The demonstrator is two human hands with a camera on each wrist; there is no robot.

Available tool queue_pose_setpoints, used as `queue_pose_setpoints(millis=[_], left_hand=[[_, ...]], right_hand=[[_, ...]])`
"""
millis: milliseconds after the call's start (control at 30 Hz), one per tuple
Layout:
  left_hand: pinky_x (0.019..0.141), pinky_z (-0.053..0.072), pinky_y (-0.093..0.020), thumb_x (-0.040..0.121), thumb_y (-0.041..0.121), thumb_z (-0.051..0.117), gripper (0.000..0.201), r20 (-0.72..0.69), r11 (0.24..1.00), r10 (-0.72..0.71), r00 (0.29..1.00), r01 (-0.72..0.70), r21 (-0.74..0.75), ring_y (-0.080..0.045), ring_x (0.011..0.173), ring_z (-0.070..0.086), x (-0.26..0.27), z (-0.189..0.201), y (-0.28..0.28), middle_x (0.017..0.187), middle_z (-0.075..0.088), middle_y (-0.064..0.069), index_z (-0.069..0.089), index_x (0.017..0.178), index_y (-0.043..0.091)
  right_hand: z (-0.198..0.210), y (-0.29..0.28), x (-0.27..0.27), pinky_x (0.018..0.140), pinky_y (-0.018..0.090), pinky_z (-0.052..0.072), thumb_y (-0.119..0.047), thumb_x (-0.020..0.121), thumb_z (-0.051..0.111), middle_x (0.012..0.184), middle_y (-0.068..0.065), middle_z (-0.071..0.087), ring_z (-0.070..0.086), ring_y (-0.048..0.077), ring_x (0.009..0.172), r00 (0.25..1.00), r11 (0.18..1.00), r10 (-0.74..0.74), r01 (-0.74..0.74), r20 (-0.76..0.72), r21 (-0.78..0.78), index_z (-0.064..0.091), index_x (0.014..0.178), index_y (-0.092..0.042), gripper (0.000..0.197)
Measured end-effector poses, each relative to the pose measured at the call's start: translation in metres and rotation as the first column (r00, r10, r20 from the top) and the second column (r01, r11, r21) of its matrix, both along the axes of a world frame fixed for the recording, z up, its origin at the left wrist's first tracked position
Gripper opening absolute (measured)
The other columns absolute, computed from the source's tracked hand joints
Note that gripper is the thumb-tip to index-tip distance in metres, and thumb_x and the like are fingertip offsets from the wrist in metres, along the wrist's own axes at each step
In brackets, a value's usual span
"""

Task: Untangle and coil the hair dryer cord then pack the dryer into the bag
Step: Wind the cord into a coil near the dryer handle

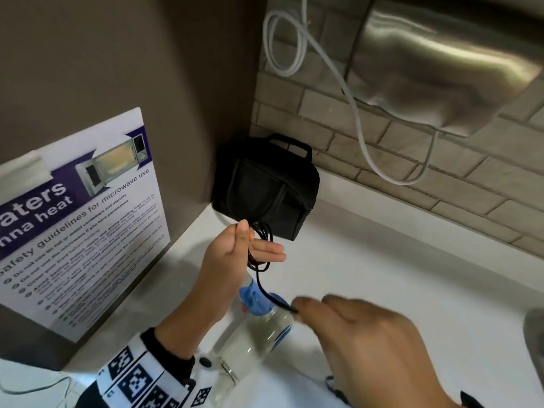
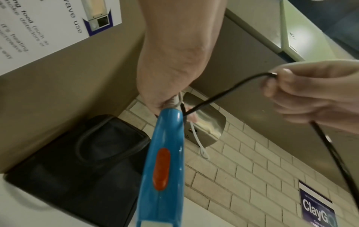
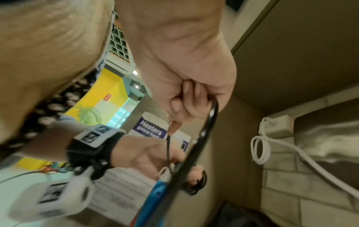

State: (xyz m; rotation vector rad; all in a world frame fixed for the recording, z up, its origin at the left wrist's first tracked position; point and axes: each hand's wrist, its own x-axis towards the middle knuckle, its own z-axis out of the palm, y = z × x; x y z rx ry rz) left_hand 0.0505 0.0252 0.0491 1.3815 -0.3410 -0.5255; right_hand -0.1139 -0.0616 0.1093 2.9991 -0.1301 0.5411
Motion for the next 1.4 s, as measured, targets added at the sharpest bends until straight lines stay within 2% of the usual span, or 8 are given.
queue_pose_setpoints(millis=[100,267,467,567,667,933,1167,1400], left_hand=[[0.079,0.051,-0.033,0.103,0.029,0.030,0.041,0.030,0.993,-0.074,0.997,0.071,0.095,-0.006,0.064,0.071,-0.008,0.006,0.001,0.061,0.073,0.003,0.055,0.078,0.008],[0.079,0.055,-0.039,0.103,0.027,0.029,0.039,-0.134,0.986,-0.162,0.978,0.164,0.006,-0.026,0.046,0.062,-0.013,0.009,0.002,0.039,0.049,-0.006,0.049,0.080,0.003],[0.075,0.053,-0.023,0.100,0.039,0.027,0.042,-0.184,0.957,-0.288,0.940,0.275,-0.095,-0.013,0.041,0.031,-0.009,0.006,0.006,0.044,0.025,0.005,0.046,0.082,0.006],[0.075,0.052,-0.021,0.097,0.044,0.033,0.040,-0.185,0.935,-0.346,0.920,0.321,-0.153,-0.012,0.042,0.029,-0.005,0.003,0.008,0.046,0.025,0.005,0.046,0.076,0.011],[0.073,0.051,-0.021,0.096,0.046,0.037,0.042,-0.194,0.917,-0.379,0.905,0.339,-0.210,-0.012,0.044,0.030,0.000,0.000,0.008,0.045,0.027,0.006,0.047,0.068,0.017],[0.058,0.040,-0.021,0.093,0.045,0.046,0.039,-0.281,0.923,-0.372,0.885,0.321,-0.213,-0.009,0.044,0.033,0.005,0.002,0.009,0.048,0.026,0.007,0.049,0.062,0.022],[0.054,0.037,-0.020,0.089,0.043,0.042,0.031,-0.271,0.869,-0.485,0.832,0.421,-0.261,-0.009,0.053,0.043,0.008,-0.001,0.012,0.054,0.032,0.008,0.049,0.073,0.018],[0.077,0.041,-0.042,0.096,0.032,0.035,0.023,-0.149,0.813,-0.567,0.810,0.521,-0.262,-0.008,0.059,0.045,0.002,-0.008,0.016,0.059,0.035,0.010,0.044,0.086,0.013]], right_hand=[[0.019,-0.012,0.024,0.037,0.023,0.028,-0.016,0.059,0.072,0.058,-0.006,0.056,0.050,0.019,0.044,1.000,0.999,-0.019,0.020,-0.015,0.038,0.067,0.086,-0.033,0.033],[0.018,-0.035,0.069,0.037,0.021,0.029,-0.025,0.083,0.060,0.060,-0.005,0.063,0.055,0.020,0.045,0.996,0.993,-0.091,0.091,0.009,0.076,0.066,0.083,-0.029,0.007],[-0.016,-0.063,0.101,0.061,0.031,0.044,-0.051,0.095,0.035,0.074,-0.007,0.060,0.057,0.014,0.070,0.971,0.914,-0.044,0.135,-0.235,0.383,0.067,0.089,-0.020,0.045],[-0.022,-0.068,0.105,0.047,0.024,0.035,-0.060,0.088,0.039,0.052,0.003,0.035,0.032,0.010,0.049,0.920,0.457,0.133,0.272,-0.368,0.847,0.055,0.088,0.009,0.071],[-0.021,-0.071,0.100,0.041,0.017,0.019,-0.057,0.087,0.048,0.061,0.009,0.032,0.017,0.008,0.045,0.862,-0.064,0.307,0.442,-0.404,0.895,0.056,0.095,-0.005,0.053],[-0.017,-0.070,0.090,0.034,0.008,0.018,-0.044,0.090,0.051,0.074,-0.003,0.060,0.025,0.002,0.032,0.850,-0.566,0.445,0.511,-0.282,0.647,0.062,0.081,-0.013,0.034],[-0.021,-0.064,0.092,0.034,0.013,0.018,-0.037,0.095,0.047,0.050,-0.010,0.038,0.022,0.001,0.031,0.896,-0.577,0.289,0.445,-0.338,0.685,0.052,0.079,-0.017,0.026],[-0.029,-0.062,0.090,0.033,0.012,0.020,-0.039,0.090,0.053,0.050,-0.007,0.045,0.021,0.002,0.033,0.920,-0.542,0.216,0.391,-0.326,0.744,0.060,0.073,-0.016,0.030]])
